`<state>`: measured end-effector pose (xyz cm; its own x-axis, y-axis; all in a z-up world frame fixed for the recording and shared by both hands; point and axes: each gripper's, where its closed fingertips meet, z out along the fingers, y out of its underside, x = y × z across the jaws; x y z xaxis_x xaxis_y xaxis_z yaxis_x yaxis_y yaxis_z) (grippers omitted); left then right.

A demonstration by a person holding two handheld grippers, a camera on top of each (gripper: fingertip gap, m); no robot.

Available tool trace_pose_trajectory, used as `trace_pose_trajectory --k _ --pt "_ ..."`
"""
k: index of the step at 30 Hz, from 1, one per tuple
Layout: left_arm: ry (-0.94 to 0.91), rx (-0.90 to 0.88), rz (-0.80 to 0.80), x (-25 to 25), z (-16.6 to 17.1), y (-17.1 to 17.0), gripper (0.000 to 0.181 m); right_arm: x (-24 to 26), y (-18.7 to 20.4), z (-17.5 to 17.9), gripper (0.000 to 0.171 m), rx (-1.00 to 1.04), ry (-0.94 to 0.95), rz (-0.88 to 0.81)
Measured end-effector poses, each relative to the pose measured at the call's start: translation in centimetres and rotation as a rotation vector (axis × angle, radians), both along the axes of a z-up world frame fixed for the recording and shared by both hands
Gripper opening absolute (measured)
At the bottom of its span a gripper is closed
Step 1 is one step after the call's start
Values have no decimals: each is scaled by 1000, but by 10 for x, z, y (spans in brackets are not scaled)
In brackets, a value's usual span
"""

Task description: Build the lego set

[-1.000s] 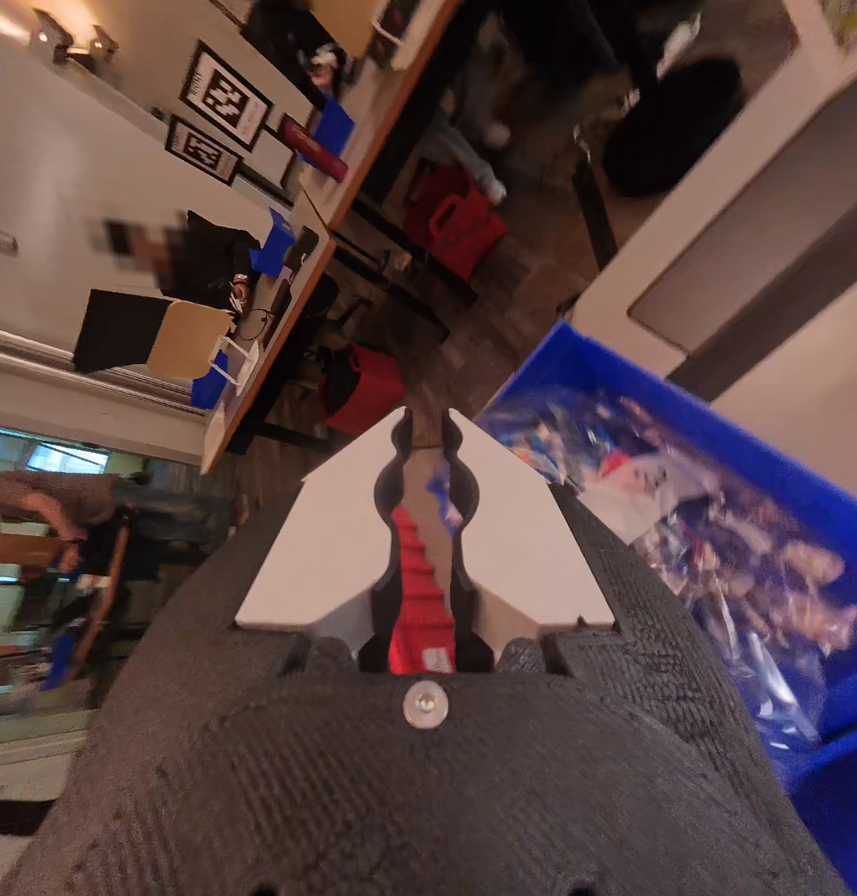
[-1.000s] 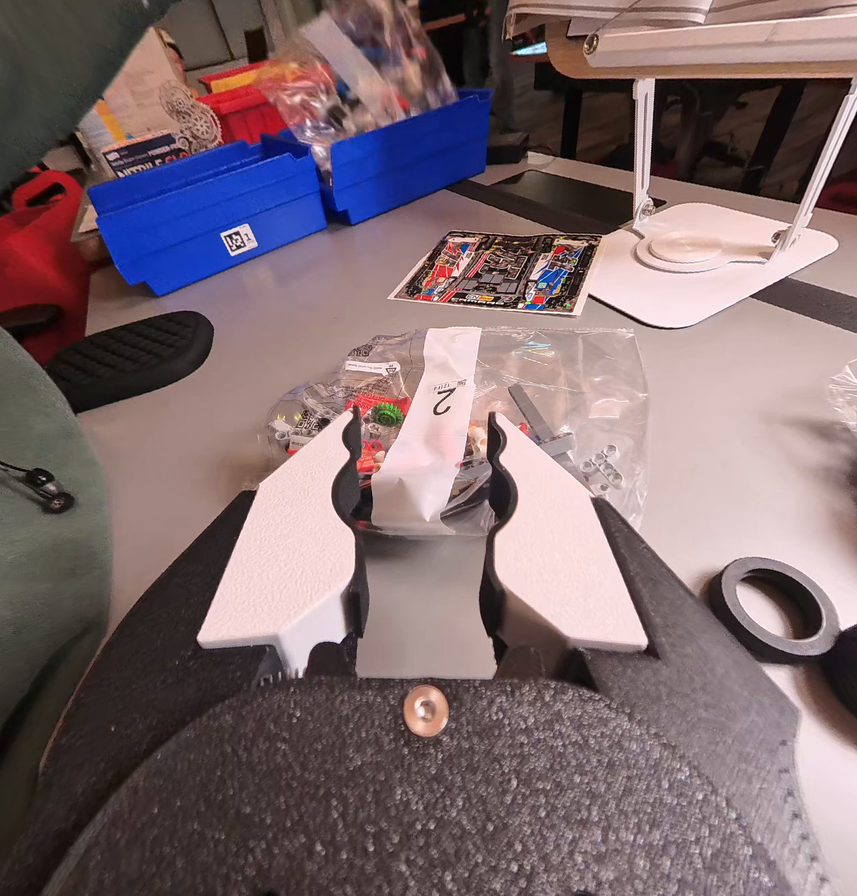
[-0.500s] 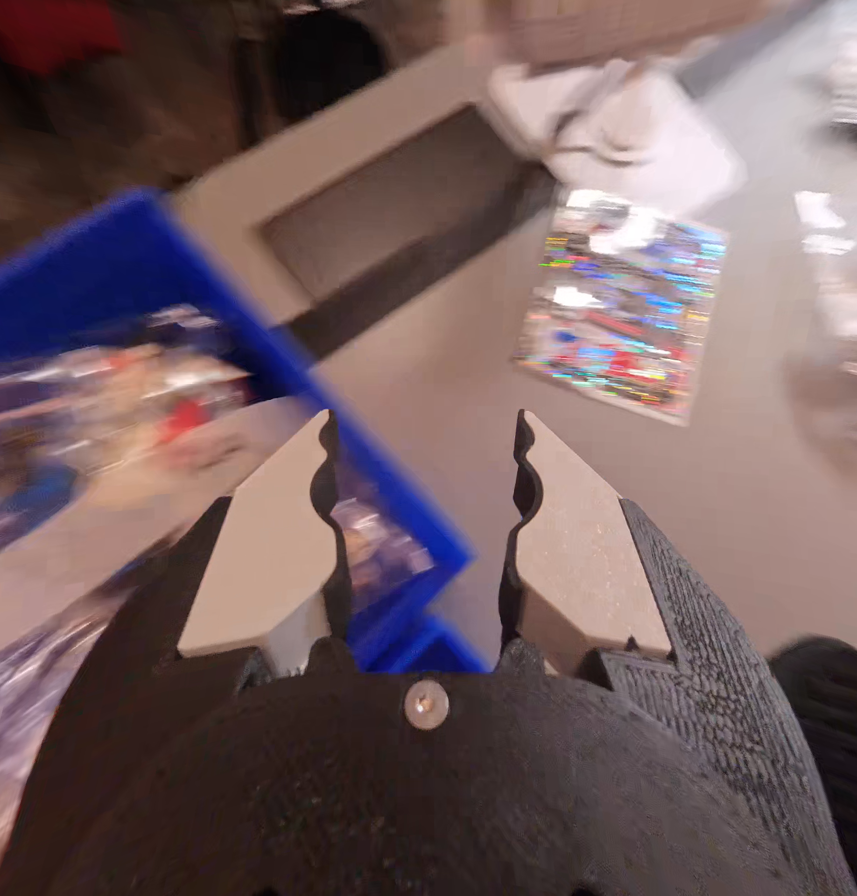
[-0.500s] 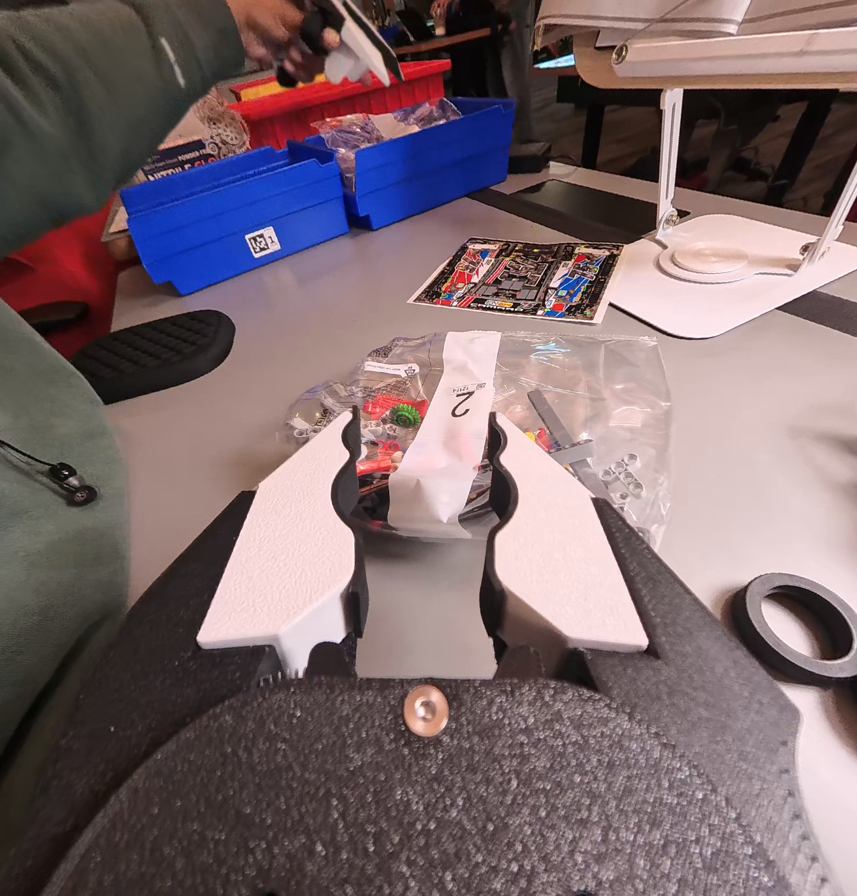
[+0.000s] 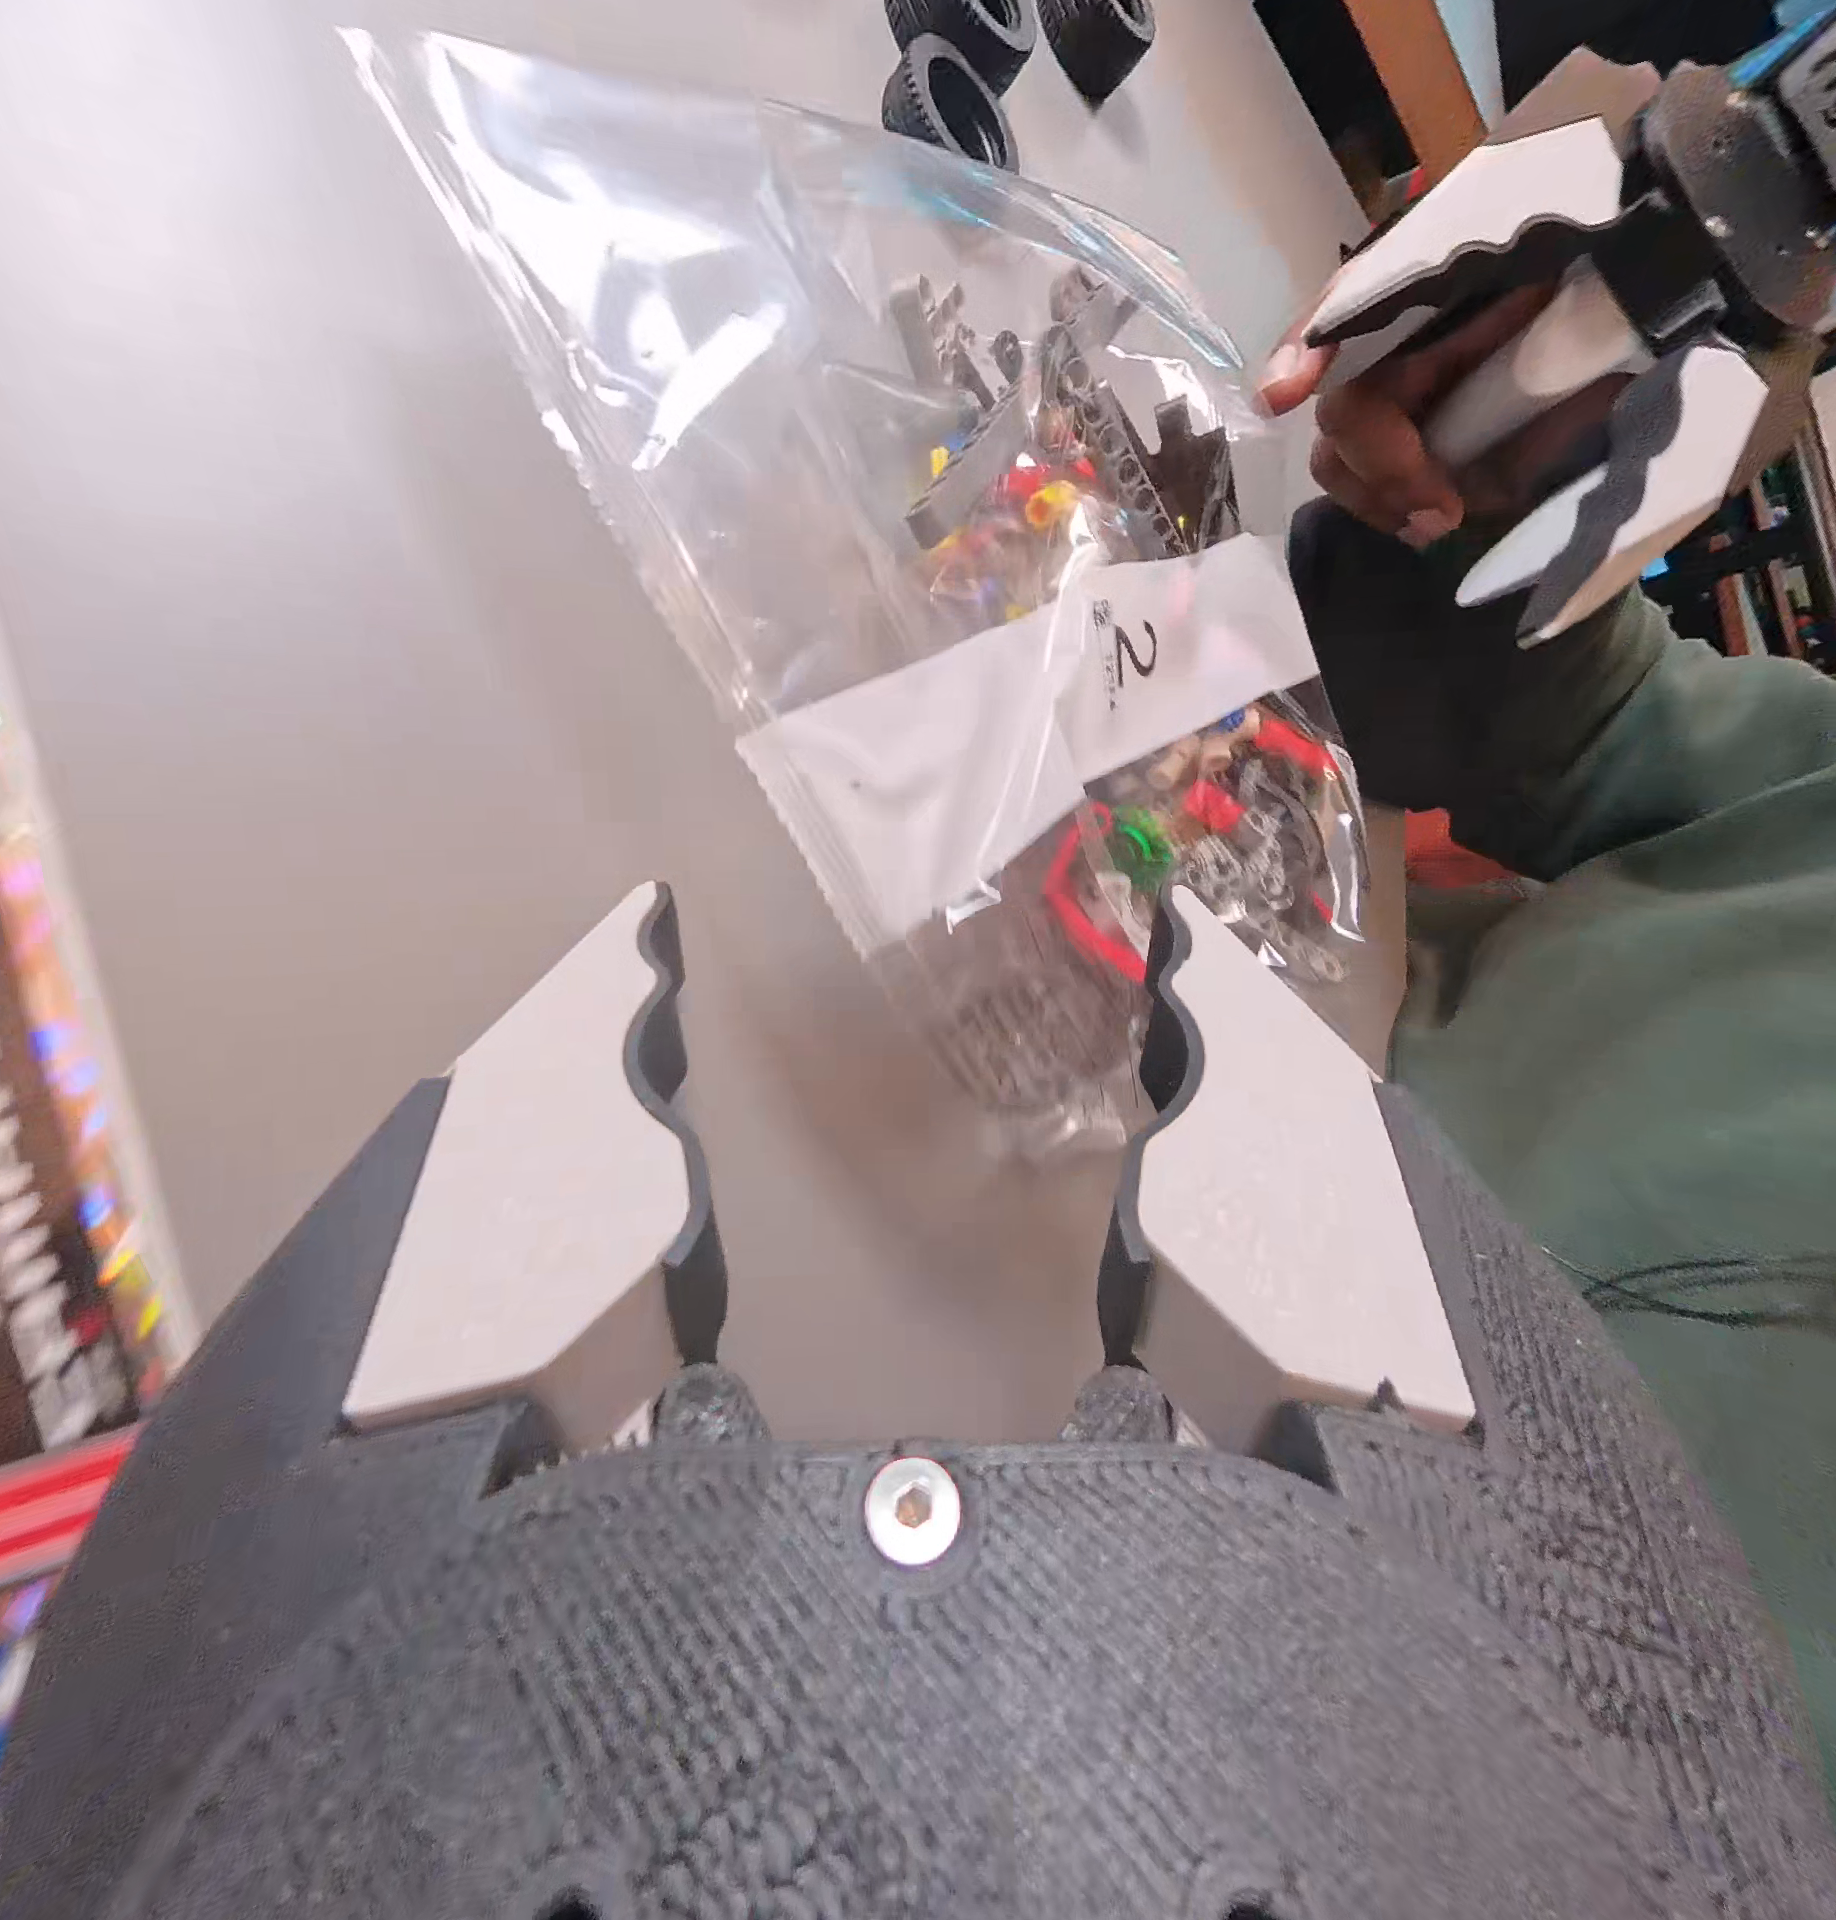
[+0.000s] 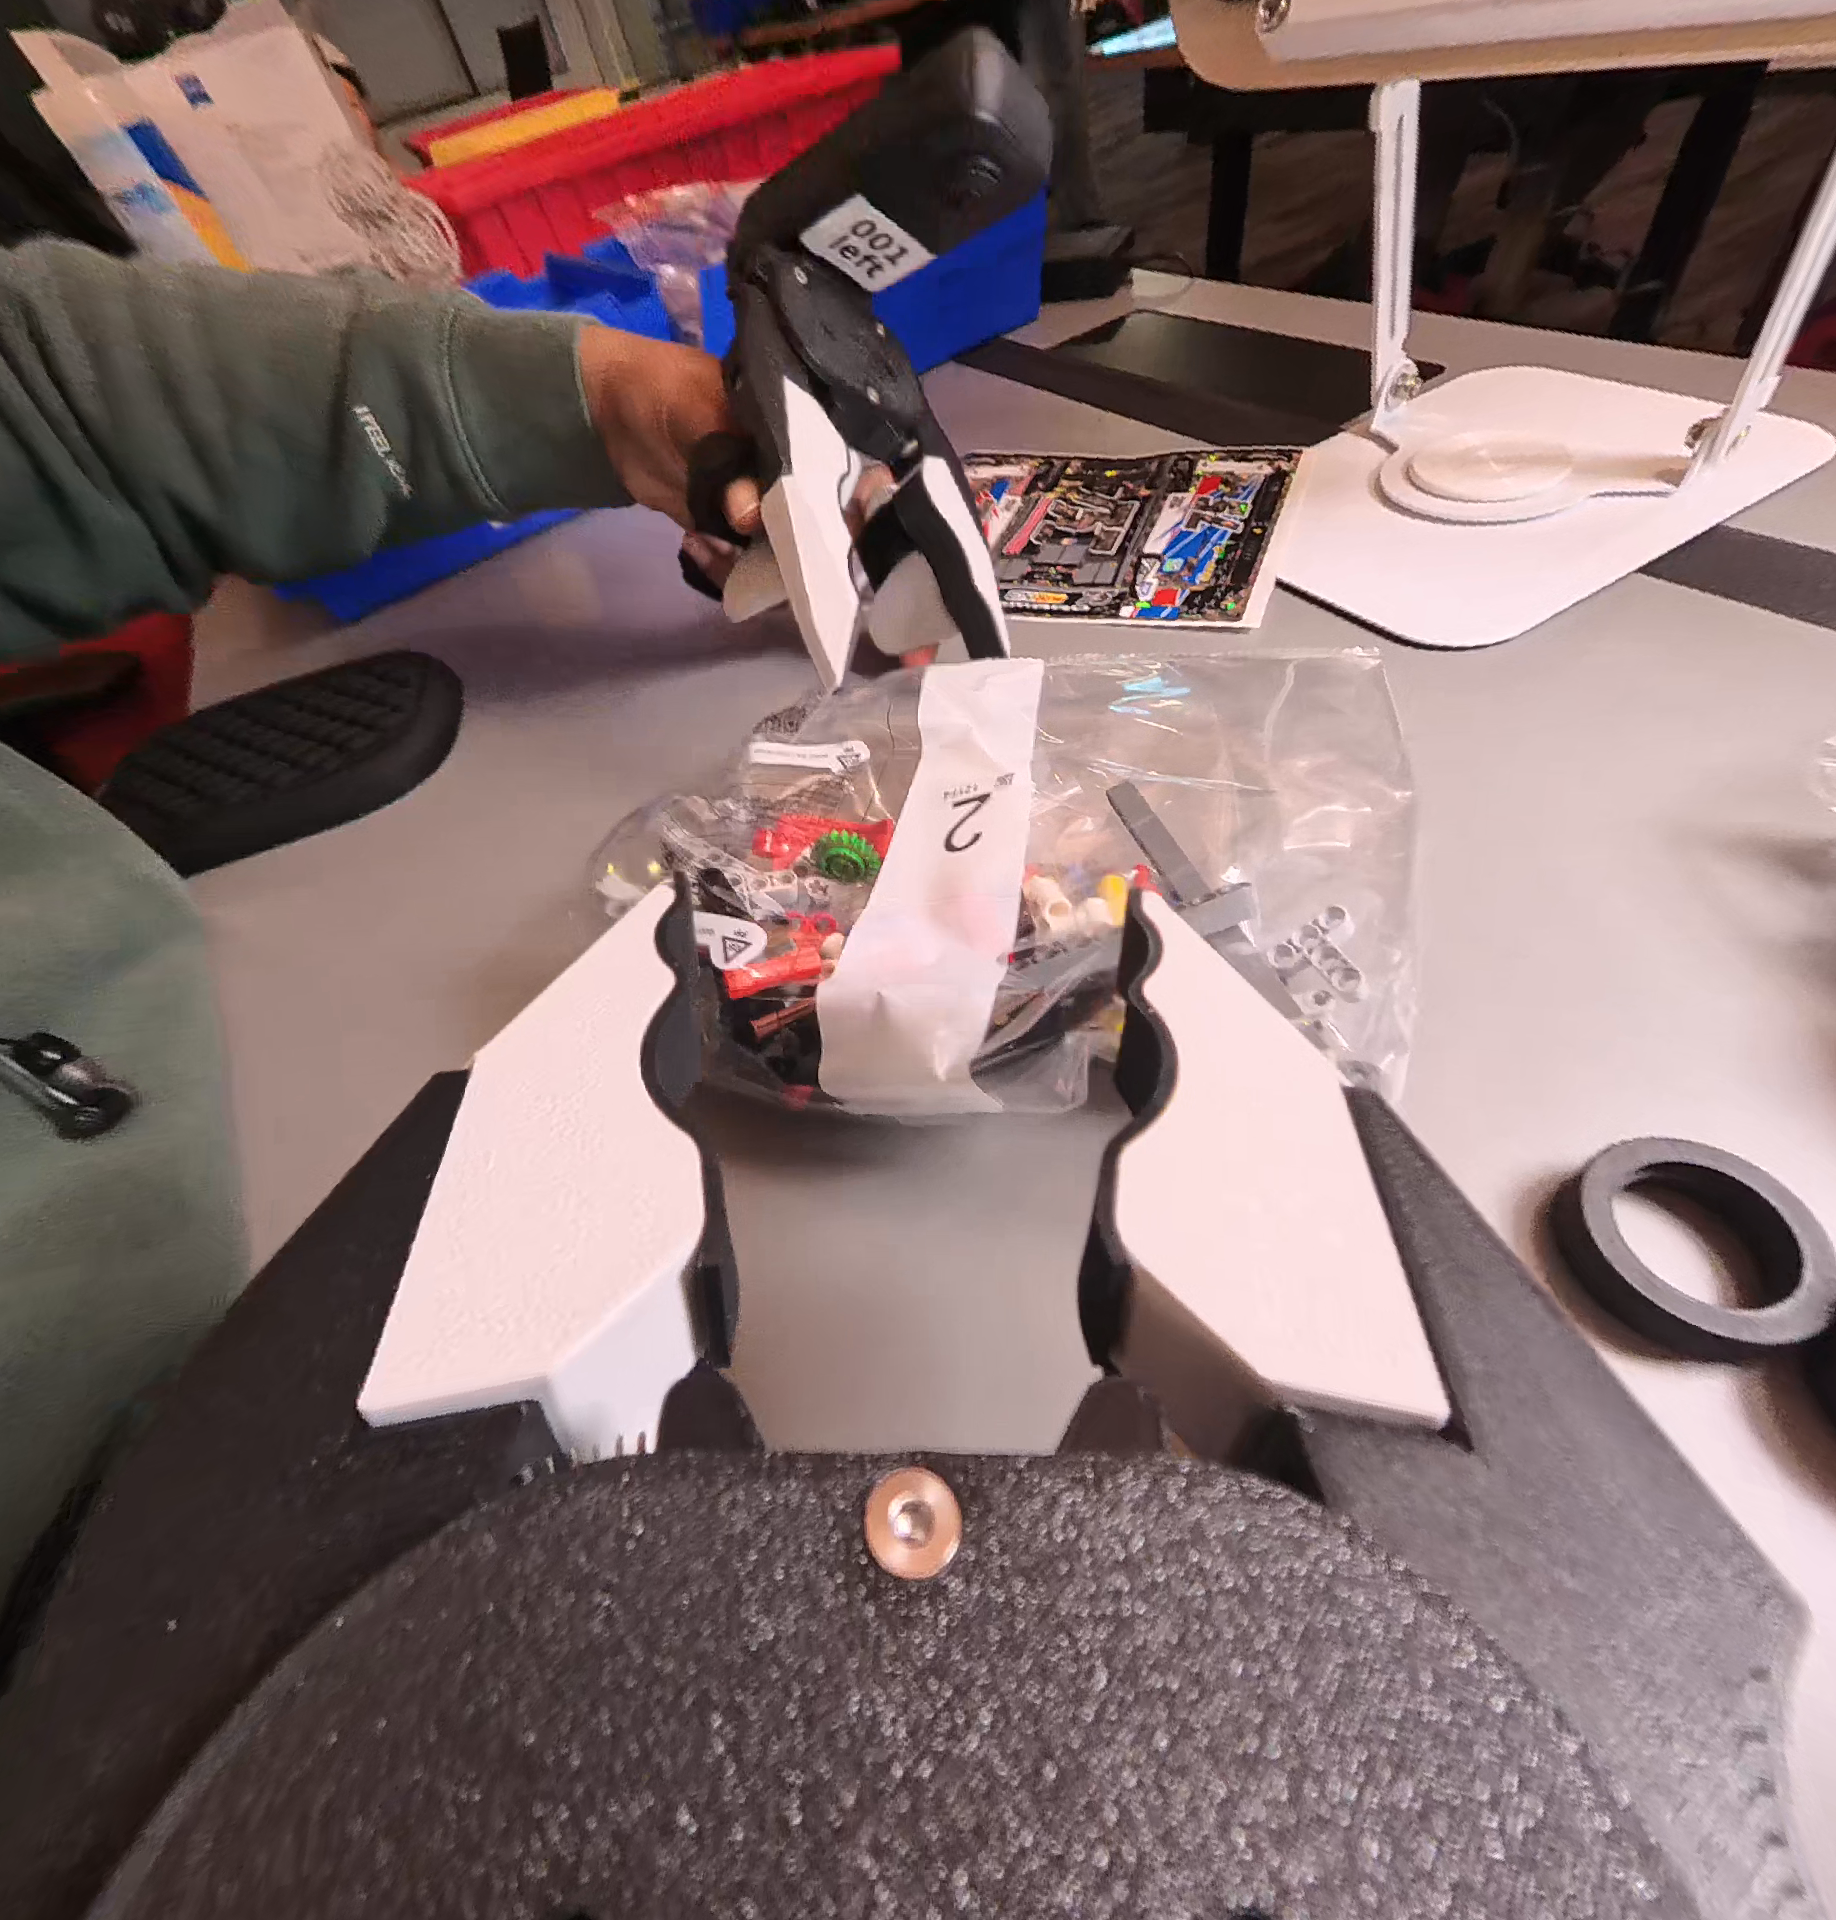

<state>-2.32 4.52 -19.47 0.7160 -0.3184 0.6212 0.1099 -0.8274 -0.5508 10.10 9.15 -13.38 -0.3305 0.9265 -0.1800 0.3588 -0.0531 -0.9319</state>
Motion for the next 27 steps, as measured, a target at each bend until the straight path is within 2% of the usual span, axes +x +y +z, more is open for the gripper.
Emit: trace_pose_trajectory --k 4,7,12,15,18,23,25,27 --pt "-56 21 -38 30 -2 17 30 3 4 -1 82 39 -2 -13" --pt "-39 85 -87 48 13 16 0 3 7 3 80 26 19 -23" --pt "203 203 -46 30 70 -5 0 6 18 15 73 -13 74 -63" --pt "407 244 32 -14 112 -33 0 5 28 12 72 -14 53 -112" --pt "554 249 195 -73 160 -71 0 3 32 11 72 -7 45 -134" --pt "800 224 629 -203 243 -148 0 -1 32 11 70 -6 46 -149" --pt "871 184 786 -252 263 -179 0 -4 31 8 70 -3 31 -150" --pt "921 132 869 -294 270 -205 0 -5 29 5 71 -3 19 -147"
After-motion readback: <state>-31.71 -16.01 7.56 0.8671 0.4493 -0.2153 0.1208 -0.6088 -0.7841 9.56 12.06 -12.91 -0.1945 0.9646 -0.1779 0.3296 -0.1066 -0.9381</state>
